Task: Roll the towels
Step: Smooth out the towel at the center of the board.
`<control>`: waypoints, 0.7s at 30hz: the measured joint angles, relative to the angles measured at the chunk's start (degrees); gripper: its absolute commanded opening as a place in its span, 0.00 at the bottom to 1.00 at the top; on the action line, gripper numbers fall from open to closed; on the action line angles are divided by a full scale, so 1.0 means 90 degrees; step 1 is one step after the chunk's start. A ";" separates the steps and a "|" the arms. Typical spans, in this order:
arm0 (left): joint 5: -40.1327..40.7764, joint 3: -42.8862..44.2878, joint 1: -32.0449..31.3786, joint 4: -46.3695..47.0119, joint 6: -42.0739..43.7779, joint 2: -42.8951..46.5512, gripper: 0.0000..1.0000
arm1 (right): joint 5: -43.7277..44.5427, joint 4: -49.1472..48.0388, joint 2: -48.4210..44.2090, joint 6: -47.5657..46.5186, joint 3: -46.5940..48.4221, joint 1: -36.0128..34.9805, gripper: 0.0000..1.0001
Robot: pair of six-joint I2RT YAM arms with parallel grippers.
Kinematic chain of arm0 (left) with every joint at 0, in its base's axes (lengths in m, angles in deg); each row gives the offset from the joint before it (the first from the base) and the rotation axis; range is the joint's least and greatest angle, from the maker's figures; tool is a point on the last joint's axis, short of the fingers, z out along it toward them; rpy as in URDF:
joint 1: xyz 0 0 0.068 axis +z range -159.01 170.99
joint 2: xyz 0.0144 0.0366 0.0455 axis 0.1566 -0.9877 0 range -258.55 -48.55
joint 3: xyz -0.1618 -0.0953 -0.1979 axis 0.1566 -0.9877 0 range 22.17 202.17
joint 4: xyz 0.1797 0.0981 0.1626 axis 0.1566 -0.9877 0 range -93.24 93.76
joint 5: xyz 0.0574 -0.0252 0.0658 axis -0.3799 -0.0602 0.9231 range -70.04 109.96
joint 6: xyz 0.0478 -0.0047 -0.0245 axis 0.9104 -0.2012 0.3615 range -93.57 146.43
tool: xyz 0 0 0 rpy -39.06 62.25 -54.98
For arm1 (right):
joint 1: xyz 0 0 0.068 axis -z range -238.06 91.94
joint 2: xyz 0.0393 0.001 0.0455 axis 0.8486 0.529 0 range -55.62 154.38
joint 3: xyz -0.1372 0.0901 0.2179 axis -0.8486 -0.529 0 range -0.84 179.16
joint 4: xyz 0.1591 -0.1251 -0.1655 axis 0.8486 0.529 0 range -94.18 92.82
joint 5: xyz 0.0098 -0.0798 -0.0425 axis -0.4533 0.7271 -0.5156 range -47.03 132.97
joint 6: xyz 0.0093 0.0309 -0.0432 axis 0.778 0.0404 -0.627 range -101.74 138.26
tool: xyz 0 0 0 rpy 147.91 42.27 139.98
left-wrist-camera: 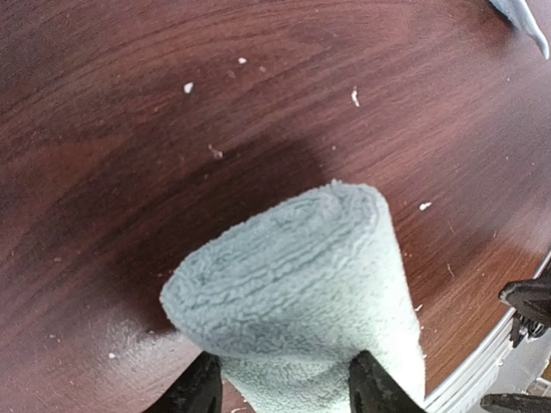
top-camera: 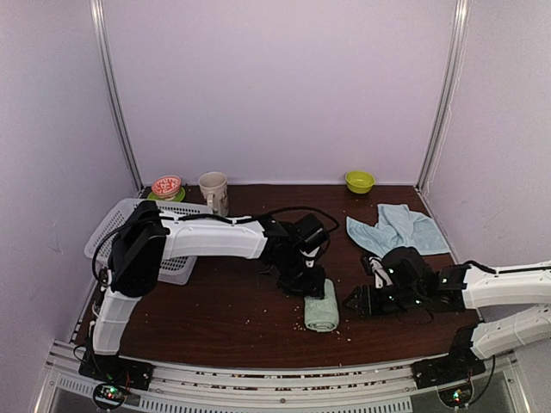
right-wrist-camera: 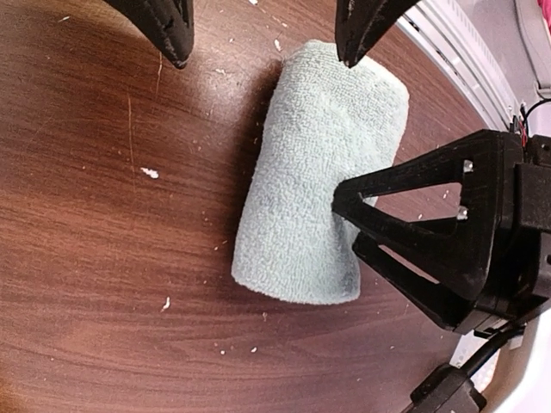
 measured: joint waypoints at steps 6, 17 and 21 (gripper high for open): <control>0.0311 0.0097 -0.0146 -0.0189 -0.0221 0.0039 0.56 | -0.0032 0.0002 -0.0393 -0.0163 -0.0044 -0.0005 0.55; 0.0631 0.0398 -0.0272 -0.0515 -0.0423 0.0068 0.58 | -0.0112 -0.0155 -0.0250 -0.0296 -0.0039 -0.0005 0.48; 0.0685 0.0398 -0.0272 -0.0551 -0.0425 0.0134 0.58 | -0.0197 -0.0223 -0.0056 -0.0291 -0.0039 -0.0005 0.48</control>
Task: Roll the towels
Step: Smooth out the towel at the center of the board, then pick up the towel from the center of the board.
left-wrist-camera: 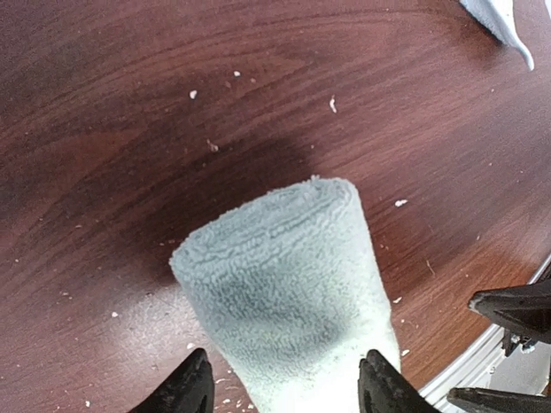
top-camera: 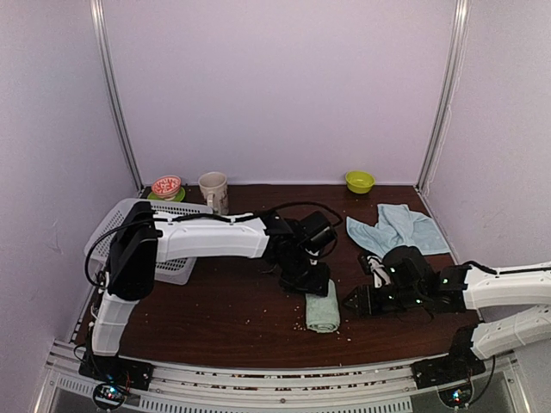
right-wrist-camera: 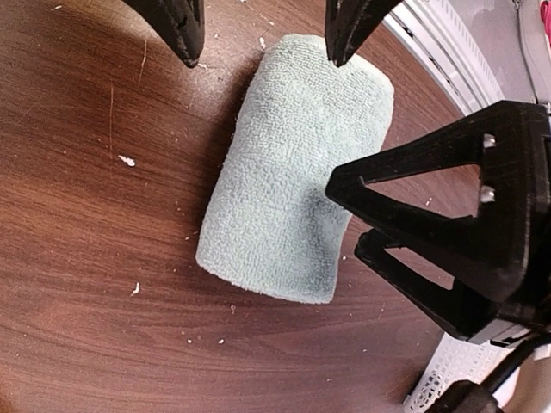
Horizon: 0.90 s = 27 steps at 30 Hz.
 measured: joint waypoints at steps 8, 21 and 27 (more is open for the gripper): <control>0.0284 0.0000 -0.0124 -0.0102 -0.0231 0.0393 0.98 | 0.0107 0.0163 -0.0396 0.0024 0.0000 0.0000 0.62; 0.0483 0.0529 -0.0374 -0.0420 -0.0862 -0.0153 0.98 | 0.0583 0.1030 -0.2001 0.0056 0.0012 -0.0002 0.68; 0.0554 0.0763 -0.0374 -0.0588 -0.1073 -0.0495 0.98 | 0.0641 0.1231 -0.2302 0.0146 0.0010 -0.0002 0.68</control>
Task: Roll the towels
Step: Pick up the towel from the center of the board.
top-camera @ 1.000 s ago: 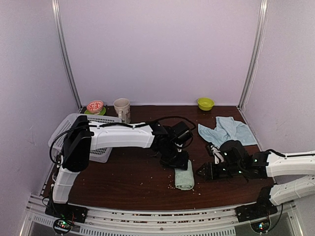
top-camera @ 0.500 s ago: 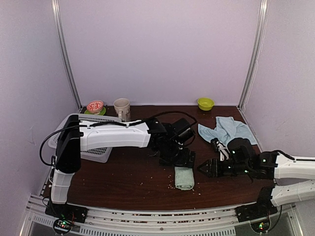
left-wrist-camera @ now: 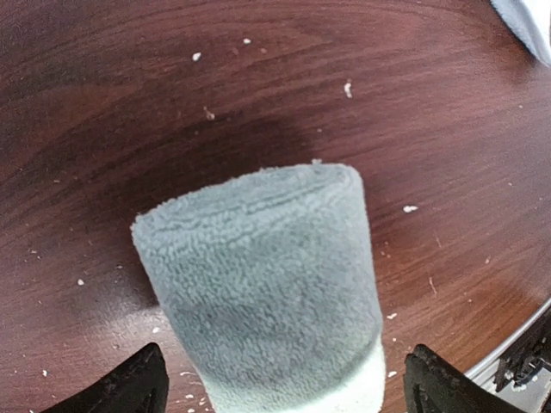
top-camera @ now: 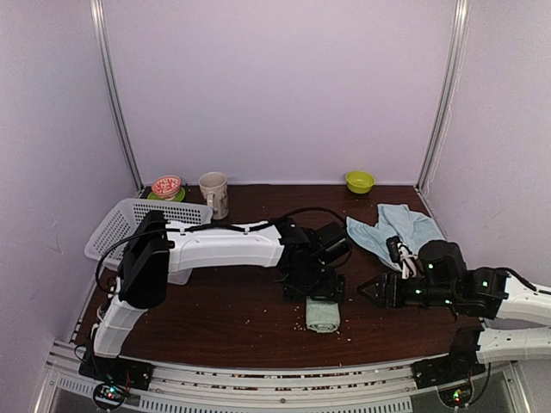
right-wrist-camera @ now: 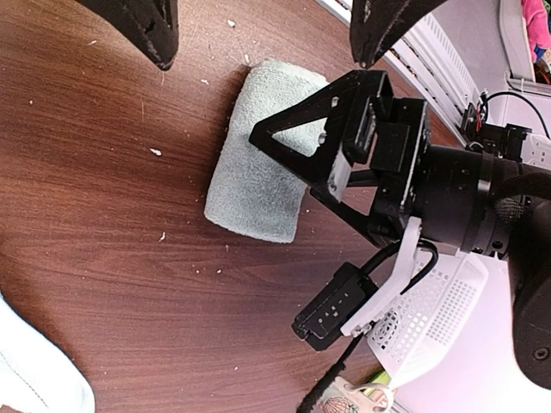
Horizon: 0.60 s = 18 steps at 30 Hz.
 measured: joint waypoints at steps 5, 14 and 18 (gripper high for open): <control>0.0061 0.0189 0.0000 -0.0187 -0.0163 -0.0165 0.98 | 0.0002 0.0068 -0.0066 0.0032 -0.0002 -0.0002 0.68; 0.0039 0.0656 0.0000 -0.0384 -0.0262 -0.0600 0.98 | 0.0032 0.0114 -0.0231 0.0046 -0.0044 -0.0002 0.69; 0.0041 0.0736 0.0000 -0.0498 -0.0284 -0.0709 0.98 | 0.0041 0.0146 -0.0323 0.0051 -0.0117 -0.0002 0.69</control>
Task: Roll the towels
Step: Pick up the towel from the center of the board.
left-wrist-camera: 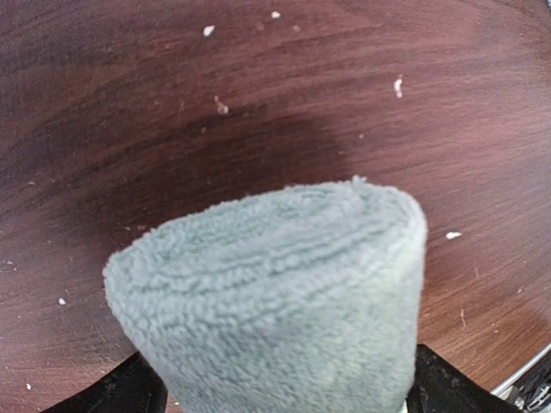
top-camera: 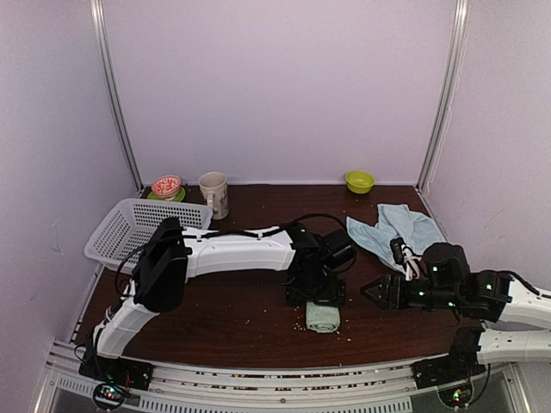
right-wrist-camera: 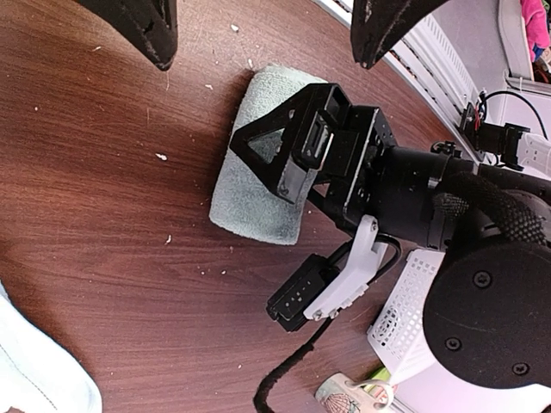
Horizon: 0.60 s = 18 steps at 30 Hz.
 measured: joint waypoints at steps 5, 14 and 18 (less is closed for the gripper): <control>-0.0007 0.0163 0.0000 -0.0143 -0.0041 -0.0163 0.98 | 0.0007 0.0032 -0.0051 0.0005 -0.0017 0.0000 0.69; -0.0049 0.0787 -0.0049 -0.0525 -0.0061 -0.0505 0.98 | 0.0034 0.0056 -0.0126 0.0017 -0.0017 0.0000 0.69; -0.0051 0.0797 -0.0056 -0.0542 -0.0041 -0.0515 0.98 | 0.0056 0.0075 -0.0136 0.0017 -0.0019 0.0000 0.69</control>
